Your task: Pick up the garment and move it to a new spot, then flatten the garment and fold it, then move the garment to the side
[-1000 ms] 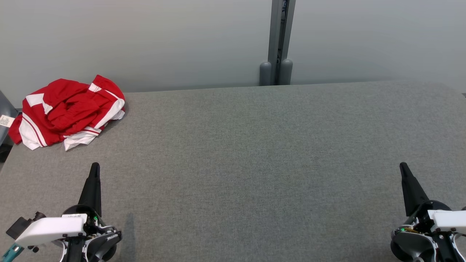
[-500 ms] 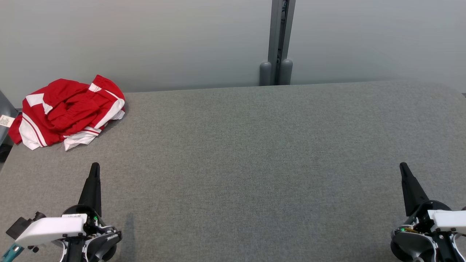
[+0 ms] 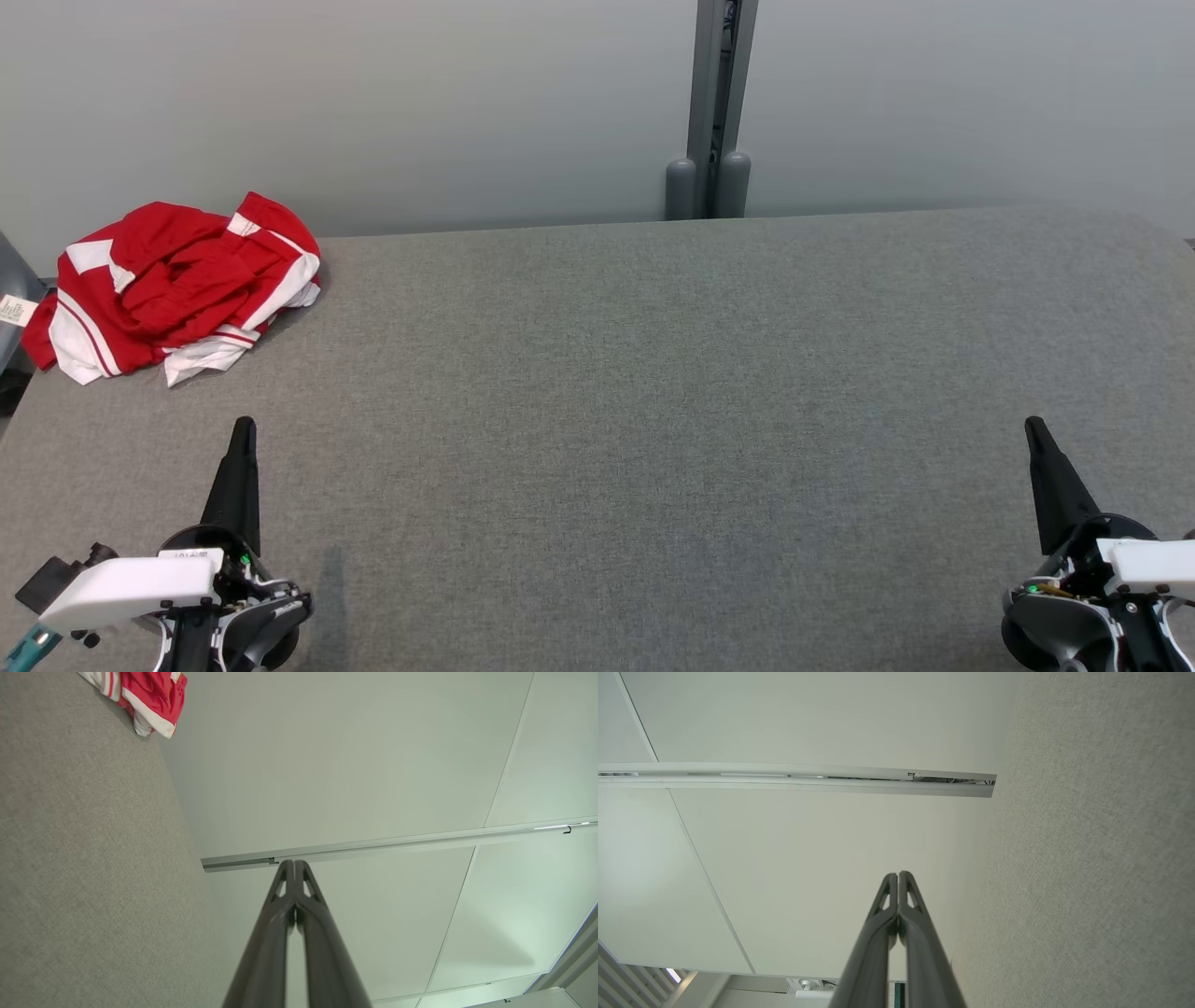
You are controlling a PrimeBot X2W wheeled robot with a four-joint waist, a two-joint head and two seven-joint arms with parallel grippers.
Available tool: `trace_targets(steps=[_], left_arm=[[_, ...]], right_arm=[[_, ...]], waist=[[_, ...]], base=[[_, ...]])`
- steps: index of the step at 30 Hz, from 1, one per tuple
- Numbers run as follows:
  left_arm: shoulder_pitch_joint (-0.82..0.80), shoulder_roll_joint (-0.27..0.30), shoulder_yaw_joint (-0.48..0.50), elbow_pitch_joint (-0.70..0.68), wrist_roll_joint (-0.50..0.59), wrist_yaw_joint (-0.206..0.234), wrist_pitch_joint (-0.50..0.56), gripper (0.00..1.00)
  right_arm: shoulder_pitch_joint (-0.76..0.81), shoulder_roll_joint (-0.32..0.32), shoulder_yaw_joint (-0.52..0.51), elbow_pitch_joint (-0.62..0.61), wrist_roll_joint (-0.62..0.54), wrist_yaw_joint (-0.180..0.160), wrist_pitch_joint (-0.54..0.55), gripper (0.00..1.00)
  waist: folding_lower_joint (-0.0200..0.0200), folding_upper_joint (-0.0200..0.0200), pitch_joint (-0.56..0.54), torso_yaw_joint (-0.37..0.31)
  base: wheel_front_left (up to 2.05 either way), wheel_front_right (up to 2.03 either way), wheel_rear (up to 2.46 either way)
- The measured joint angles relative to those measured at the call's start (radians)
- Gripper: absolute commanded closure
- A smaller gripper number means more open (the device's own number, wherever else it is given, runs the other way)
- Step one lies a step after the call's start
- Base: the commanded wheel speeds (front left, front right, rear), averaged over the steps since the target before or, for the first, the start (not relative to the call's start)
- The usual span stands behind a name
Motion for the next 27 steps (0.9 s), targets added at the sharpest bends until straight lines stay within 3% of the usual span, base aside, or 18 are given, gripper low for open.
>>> trace_targets(steps=[27], left_arm=[[0.0,0.0,0.0,0.0,0.0,0.0,0.0,1.0]], right_arm=[[0.0,0.0,0.0,0.0,0.0,0.0,0.0,1.0]], waist=[[0.0,0.0,0.0,0.0]], base=[[0.0,0.0,0.0]])
